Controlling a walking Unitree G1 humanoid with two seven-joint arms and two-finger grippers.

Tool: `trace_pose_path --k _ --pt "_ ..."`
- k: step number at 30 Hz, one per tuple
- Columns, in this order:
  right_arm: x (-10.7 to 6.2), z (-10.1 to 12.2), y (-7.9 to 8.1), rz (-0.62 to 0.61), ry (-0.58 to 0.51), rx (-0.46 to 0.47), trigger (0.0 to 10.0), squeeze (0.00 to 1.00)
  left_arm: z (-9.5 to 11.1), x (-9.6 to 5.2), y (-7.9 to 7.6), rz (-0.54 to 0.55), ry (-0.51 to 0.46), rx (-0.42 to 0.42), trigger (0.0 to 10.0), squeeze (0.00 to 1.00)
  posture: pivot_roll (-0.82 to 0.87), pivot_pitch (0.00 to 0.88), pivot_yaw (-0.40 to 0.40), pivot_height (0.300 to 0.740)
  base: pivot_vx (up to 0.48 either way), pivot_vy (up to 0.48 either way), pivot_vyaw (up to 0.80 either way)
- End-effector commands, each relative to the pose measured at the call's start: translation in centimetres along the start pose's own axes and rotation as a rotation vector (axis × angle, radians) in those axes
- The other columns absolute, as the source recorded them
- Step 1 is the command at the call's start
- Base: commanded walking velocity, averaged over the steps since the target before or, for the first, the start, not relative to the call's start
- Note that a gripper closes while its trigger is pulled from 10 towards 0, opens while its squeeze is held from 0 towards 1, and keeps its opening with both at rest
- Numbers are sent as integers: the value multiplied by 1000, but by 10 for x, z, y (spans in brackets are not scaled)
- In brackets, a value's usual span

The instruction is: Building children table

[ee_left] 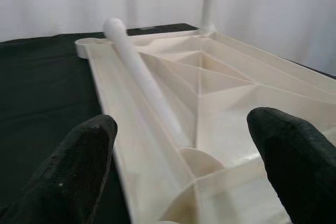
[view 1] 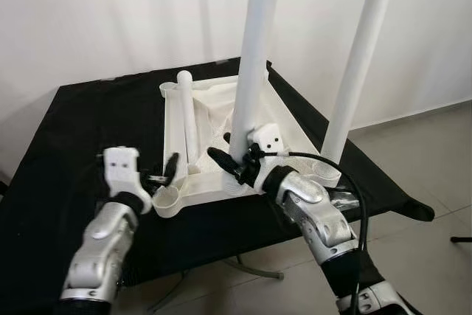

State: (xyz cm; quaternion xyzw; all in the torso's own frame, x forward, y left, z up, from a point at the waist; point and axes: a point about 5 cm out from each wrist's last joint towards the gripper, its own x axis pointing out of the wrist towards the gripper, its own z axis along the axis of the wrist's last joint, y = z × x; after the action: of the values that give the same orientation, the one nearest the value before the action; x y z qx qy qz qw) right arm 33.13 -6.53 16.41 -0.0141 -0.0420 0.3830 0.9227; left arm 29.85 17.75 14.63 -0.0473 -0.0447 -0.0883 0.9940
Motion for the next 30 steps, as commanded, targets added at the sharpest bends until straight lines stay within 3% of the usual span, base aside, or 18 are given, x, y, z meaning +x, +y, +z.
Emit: trace_pose_path --k 1,6,11,14,19,22,25,30 --pt "1 -6 2 -24 5 11 10000 0 -5 -1 -2 -1 10 36 10000 0 -61 0 33 740 0 289 0" --pt "2 -10 2 -36 12 54 10000 0 -4 5 -15 -59 14 118 10000 0 -57 0 32 740 0 403 0" --pt "5 -9 7 -11 12 38 10000 0 2 8 -22 -70 -6 109 10000 0 -59 0 34 740 0 480 0" --pt "3 -2 -2 -42 -27 79 10000 0 7 9 -16 -52 -21 101 10000 0 -62 0 41 740 0 160 0" --pt "4 5 -8 -47 -45 55 10000 0 10 9 -6 -36 -31 85 10000 0 -52 0 42 740 0 0 0" --pt "9 25 -27 -99 -121 126 10000 0 18 16 3 1 -58 14 10000 0 -29 0 27 740 0 0 0" --pt "15 39 -29 -77 -145 40 10000 0 25 21 1 -21 -85 26 10000 0 -32 0 29 740 0 0 0" --pt "18 47 -26 32 -151 5 10000 0 23 21 -4 -83 -66 46 10000 0 -50 0 44 740 0 0 480"
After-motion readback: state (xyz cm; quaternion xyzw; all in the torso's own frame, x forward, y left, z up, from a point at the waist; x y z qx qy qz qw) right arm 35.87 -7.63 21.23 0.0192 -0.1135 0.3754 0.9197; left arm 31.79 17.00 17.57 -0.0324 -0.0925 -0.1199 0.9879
